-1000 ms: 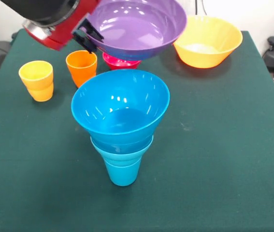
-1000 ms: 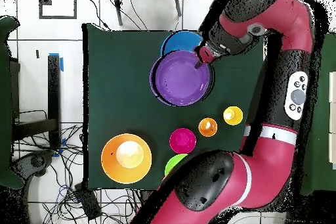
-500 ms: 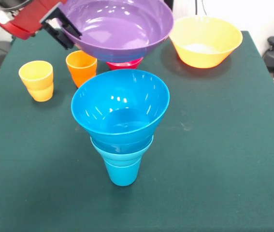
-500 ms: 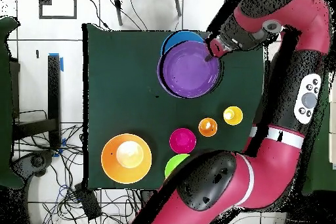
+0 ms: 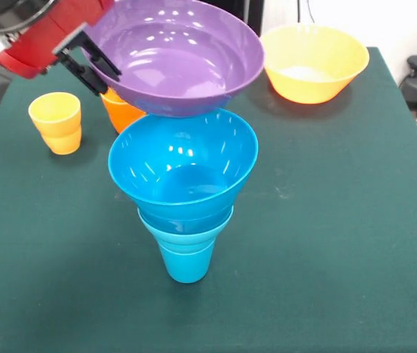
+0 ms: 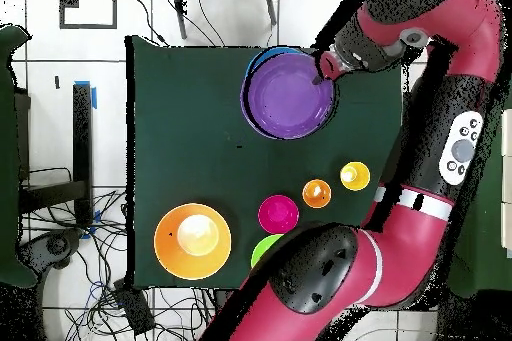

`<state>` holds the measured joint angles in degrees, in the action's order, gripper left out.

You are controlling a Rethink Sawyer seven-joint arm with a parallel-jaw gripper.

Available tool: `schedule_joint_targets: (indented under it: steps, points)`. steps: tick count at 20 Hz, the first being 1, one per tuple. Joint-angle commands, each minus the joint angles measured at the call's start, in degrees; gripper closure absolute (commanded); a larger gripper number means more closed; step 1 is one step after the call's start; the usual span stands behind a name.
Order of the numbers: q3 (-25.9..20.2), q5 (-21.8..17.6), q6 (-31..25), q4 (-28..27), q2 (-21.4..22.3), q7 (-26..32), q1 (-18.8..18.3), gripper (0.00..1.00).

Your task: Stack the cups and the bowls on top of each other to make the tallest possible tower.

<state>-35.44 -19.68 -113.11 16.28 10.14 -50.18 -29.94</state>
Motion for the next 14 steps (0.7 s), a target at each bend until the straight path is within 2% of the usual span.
schedule_joint_targets:
  steps: [1,8,14]
  points:
    - [-6.51,-3.22,-2.79,1.24,-1.22,-13.40,0.93,1.00]
    - [-5.70,-1.46,-2.66,2.99,-0.78,-13.33,-0.39,1.00]
    - [-7.70,-3.10,-4.22,1.72,-1.28,-13.49,-0.85,1.00]
